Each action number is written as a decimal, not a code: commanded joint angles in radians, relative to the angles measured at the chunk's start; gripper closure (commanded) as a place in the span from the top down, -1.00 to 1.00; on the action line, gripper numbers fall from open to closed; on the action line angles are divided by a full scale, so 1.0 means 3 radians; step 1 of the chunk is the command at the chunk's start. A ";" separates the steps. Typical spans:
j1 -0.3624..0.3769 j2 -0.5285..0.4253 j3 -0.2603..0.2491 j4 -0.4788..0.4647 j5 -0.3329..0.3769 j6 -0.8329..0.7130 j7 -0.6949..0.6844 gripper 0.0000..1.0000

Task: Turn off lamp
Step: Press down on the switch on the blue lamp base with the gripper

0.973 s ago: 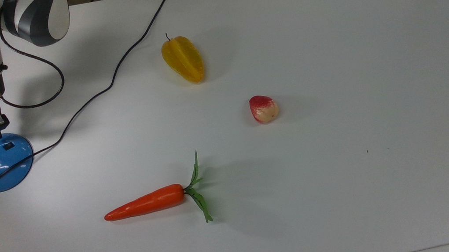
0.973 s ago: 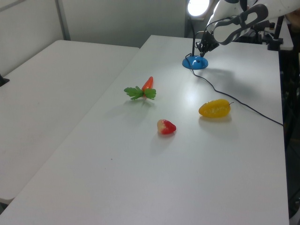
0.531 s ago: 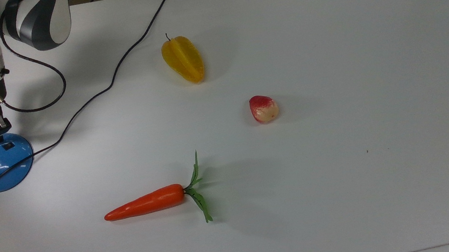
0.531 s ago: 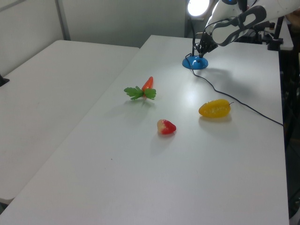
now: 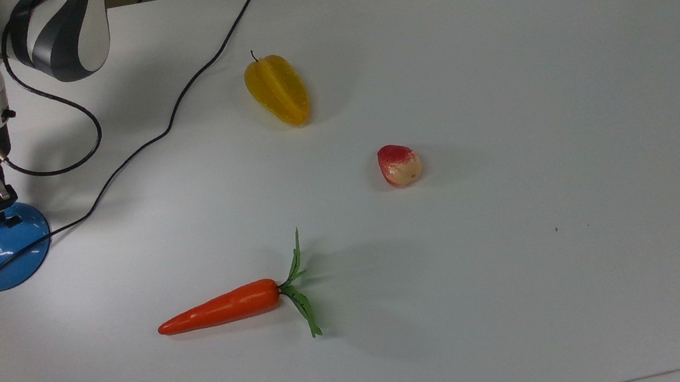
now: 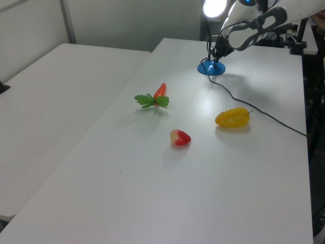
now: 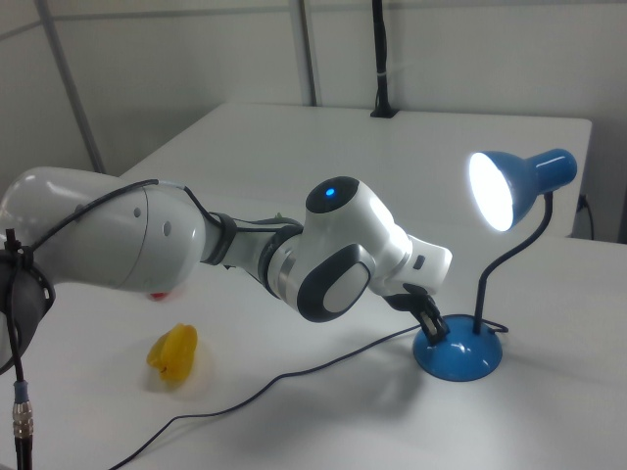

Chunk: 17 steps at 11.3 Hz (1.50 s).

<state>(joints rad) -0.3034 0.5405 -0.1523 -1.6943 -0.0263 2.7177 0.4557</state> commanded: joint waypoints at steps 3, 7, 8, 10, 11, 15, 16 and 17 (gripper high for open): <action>0.0040 0.0060 -0.0004 0.0038 -0.0203 0.0084 0.0097 -1.00; 0.0065 0.0060 -0.0004 0.0003 -0.0280 0.0073 0.0082 -1.00; 0.0086 0.0060 0.0001 -0.0028 -0.0331 0.0068 0.0082 -1.00; 0.0106 0.0055 0.0001 -0.0069 -0.0357 0.0058 0.0082 -1.00; 0.0111 0.0044 0.0001 -0.0094 -0.0372 0.0058 0.0082 -1.00; 0.0111 -0.0047 0.0001 -0.0304 -0.0469 0.0053 0.0082 -1.00; 0.0111 -0.0093 0.0001 -0.0380 -0.0515 0.0058 0.0082 -1.00; 0.0111 -0.0109 0.0001 -0.0416 -0.0531 0.0058 0.0082 -1.00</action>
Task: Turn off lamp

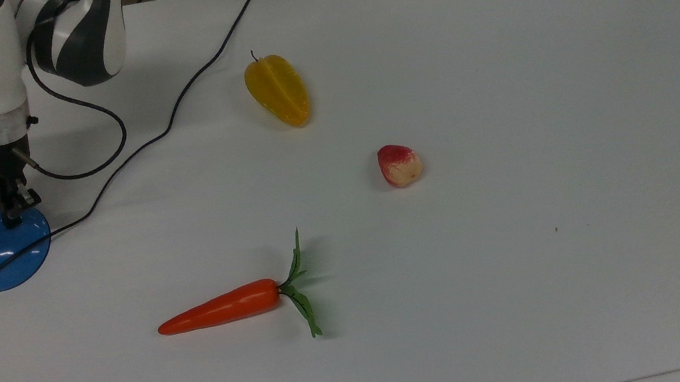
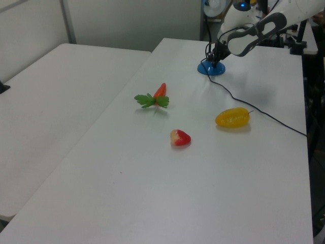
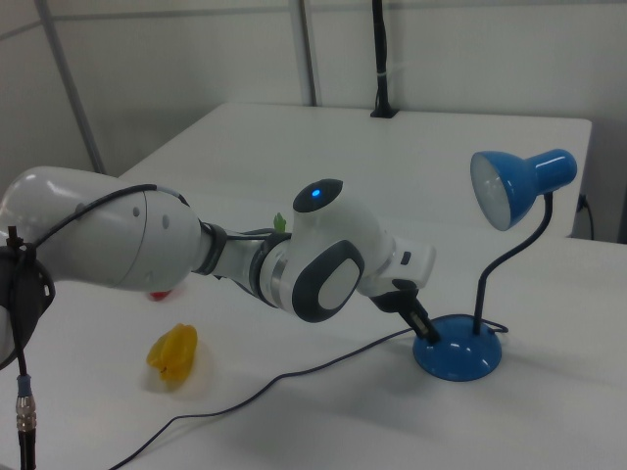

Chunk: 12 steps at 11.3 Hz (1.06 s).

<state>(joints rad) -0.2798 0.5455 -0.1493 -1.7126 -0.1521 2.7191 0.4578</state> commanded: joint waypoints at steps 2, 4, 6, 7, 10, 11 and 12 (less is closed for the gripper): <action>0.0033 -0.0161 -0.0008 -0.0412 -0.0112 0.0059 0.0074 -1.00; 0.0038 -0.0172 -0.0008 -0.0443 -0.0127 0.0059 0.0069 -1.00; 0.0033 -0.0197 -0.0008 -0.0458 -0.0132 0.0059 0.0069 -1.00; 0.0033 -0.0228 -0.0008 -0.0473 -0.0132 0.0053 0.0059 -1.00; 0.0033 -0.0330 -0.0003 -0.0473 -0.0132 0.0008 0.0039 -1.00; 0.0048 -0.0442 0.0002 -0.0478 -0.0132 -0.0134 0.0039 -1.00; 0.0109 -0.0569 0.0037 -0.0473 -0.0127 -0.0348 0.0039 -1.00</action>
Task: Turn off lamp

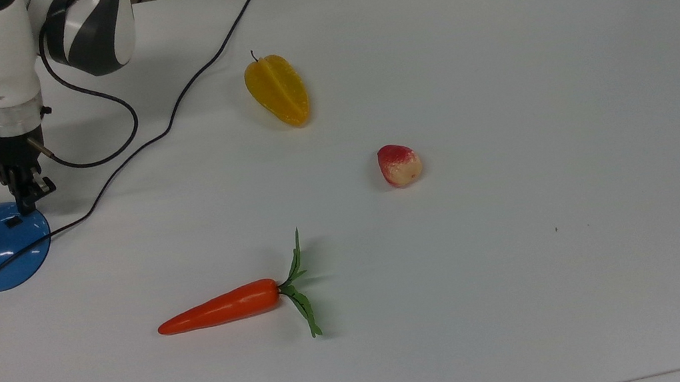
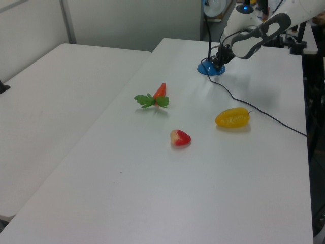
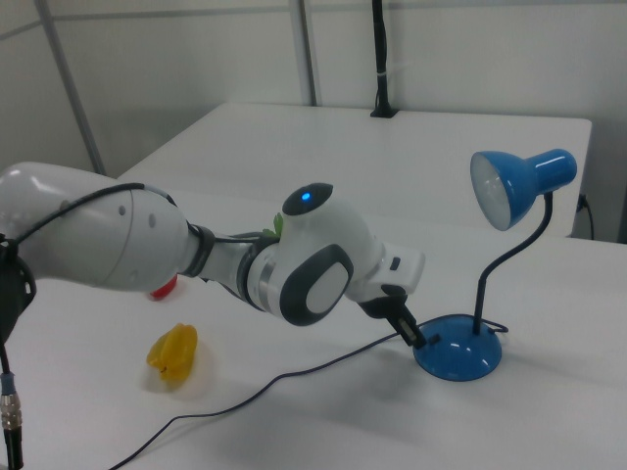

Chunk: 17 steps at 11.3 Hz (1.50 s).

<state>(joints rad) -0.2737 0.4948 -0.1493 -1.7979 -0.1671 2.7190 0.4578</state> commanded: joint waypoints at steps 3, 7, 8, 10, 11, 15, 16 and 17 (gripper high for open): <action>0.0298 -0.0763 0.0093 -0.0189 -0.0011 -0.1018 -0.0191 -0.98; 0.0671 -0.1310 0.0170 -0.0153 0.0591 -0.2162 -0.0910 -0.88; 0.0829 -0.1438 0.0140 -0.0138 0.0679 -0.2449 -0.1054 -0.86; 0.0943 -0.1593 0.0124 0.0004 0.0741 -0.2900 -0.1203 -0.73; 0.0943 -0.1603 0.0124 0.0203 0.0827 -0.3201 -0.1366 -0.59; 0.1086 -0.1741 0.0119 0.0486 0.0864 -0.3843 -0.1807 1.00; 0.1046 -0.1731 0.0119 0.0496 0.0864 -0.3843 -0.1807 1.00; 0.1030 -0.1721 0.0109 0.0512 0.0864 -0.3843 -0.1792 1.00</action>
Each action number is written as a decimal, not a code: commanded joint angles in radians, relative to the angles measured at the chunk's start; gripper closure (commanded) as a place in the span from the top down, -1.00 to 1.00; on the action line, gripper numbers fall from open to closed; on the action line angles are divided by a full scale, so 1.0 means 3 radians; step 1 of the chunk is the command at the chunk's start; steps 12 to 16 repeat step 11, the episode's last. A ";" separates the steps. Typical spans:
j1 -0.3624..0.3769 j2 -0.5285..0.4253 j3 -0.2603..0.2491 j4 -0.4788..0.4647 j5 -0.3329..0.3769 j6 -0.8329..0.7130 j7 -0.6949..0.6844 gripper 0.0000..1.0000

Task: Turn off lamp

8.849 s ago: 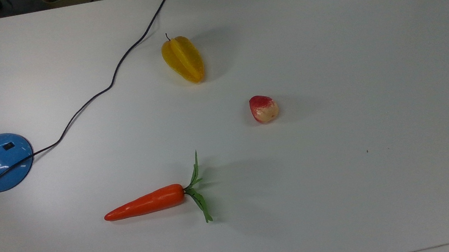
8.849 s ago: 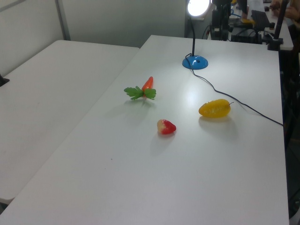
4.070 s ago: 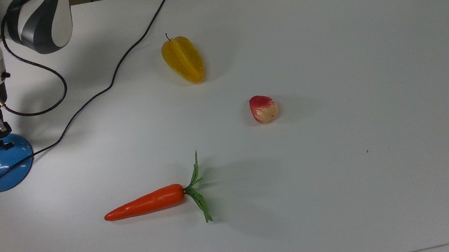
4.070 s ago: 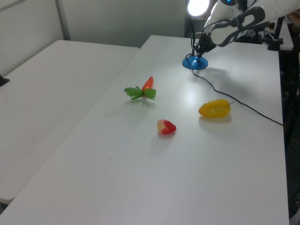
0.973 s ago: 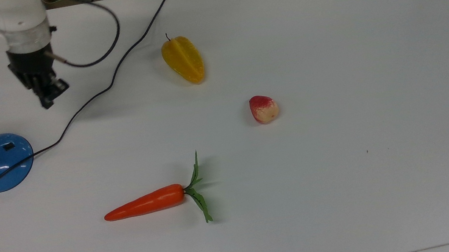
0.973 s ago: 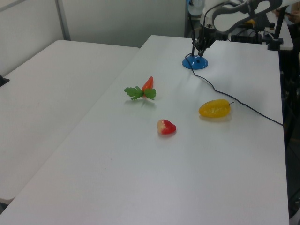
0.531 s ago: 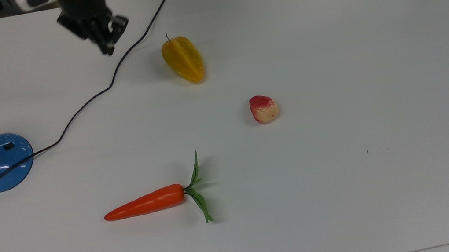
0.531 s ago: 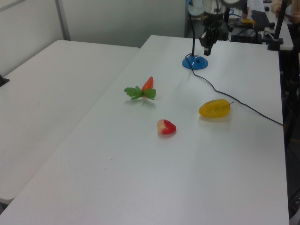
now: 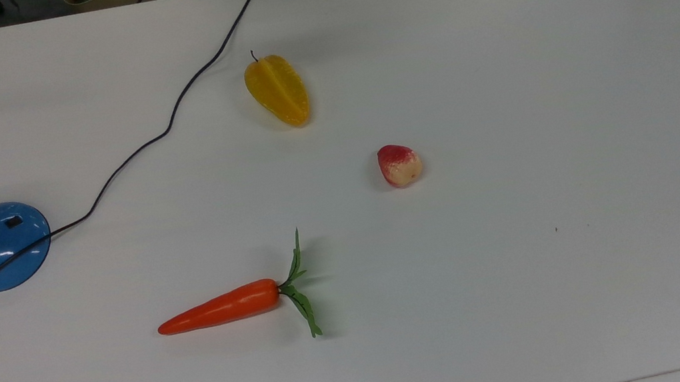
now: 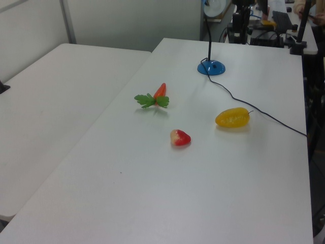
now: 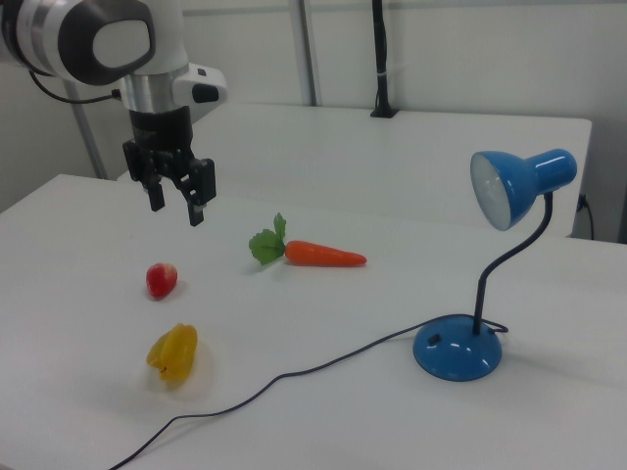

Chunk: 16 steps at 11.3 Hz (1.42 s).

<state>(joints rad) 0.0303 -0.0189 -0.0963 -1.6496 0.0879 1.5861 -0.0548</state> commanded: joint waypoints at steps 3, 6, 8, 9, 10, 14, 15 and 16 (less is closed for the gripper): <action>0.0037 0.0042 -0.0068 0.0012 -0.0052 -0.0123 -0.0088 1.00; 0.0017 0.0063 -0.0068 0.0083 -0.0047 -0.0107 -0.0058 1.00; 0.0001 0.0063 -0.0068 0.0084 -0.0042 -0.0097 0.0024 1.00; 0.0006 0.0068 -0.0068 0.0089 -0.0047 -0.0092 0.0034 1.00; 0.0006 0.0073 -0.0068 0.0089 -0.0047 -0.0092 0.0034 1.00; 0.0011 0.0068 -0.0068 0.0089 -0.0052 -0.0092 0.0034 1.00; 0.0011 0.0068 -0.0068 0.0089 -0.0052 -0.0092 0.0034 1.00; 0.0011 0.0068 -0.0068 0.0089 -0.0052 -0.0092 0.0034 1.00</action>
